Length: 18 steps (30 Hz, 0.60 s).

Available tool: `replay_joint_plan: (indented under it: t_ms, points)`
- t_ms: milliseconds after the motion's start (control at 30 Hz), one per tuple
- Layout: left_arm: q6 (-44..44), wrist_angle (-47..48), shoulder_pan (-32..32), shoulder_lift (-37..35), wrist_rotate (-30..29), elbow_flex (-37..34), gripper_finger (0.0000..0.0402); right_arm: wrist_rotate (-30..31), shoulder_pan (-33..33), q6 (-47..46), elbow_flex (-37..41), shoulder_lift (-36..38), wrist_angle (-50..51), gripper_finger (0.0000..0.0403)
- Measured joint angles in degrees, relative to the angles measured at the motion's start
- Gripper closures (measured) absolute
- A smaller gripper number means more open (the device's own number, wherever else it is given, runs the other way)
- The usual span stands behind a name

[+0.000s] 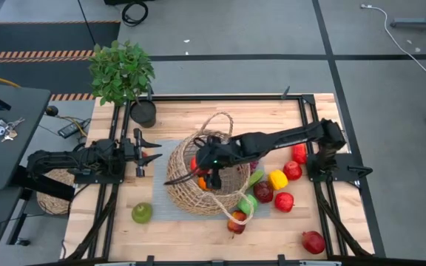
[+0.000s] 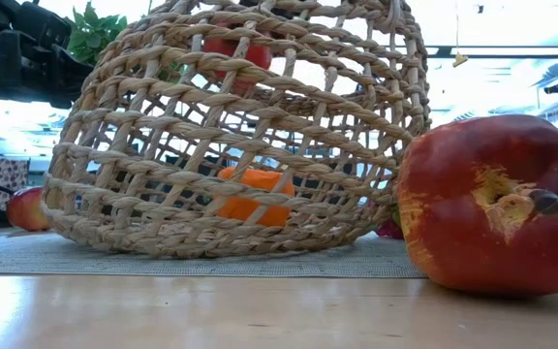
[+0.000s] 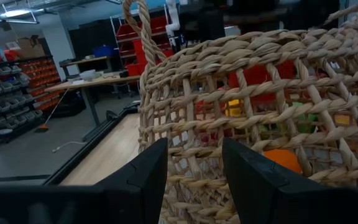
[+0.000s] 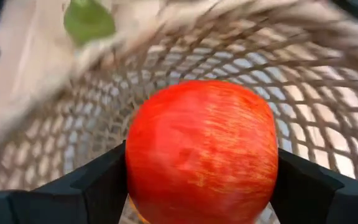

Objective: Build produce basket
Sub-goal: Put the red apple into the brown basket

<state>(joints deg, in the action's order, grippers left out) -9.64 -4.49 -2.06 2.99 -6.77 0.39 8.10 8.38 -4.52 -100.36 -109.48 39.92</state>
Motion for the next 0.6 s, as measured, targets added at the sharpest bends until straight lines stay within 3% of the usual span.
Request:
replay_joint_plan:
  t_ms: [200,400,600]
  points:
    - [0.0,-0.1,0.0,0.0,0.0,0.0,0.0241,-3.7,-1.3,3.2,0.2,-3.1,1.0,0.0075]
    - [0.0,0.0,0.0,0.0,0.0,0.0,0.0241,-3.0,-2.5,3.0,0.3,-5.0,2.4,0.0069]
    - [0.0,0.0,0.0,0.0,0.0,0.0,0.0241,-2.8,-2.6,0.6,0.3,-4.6,2.3,0.0035]
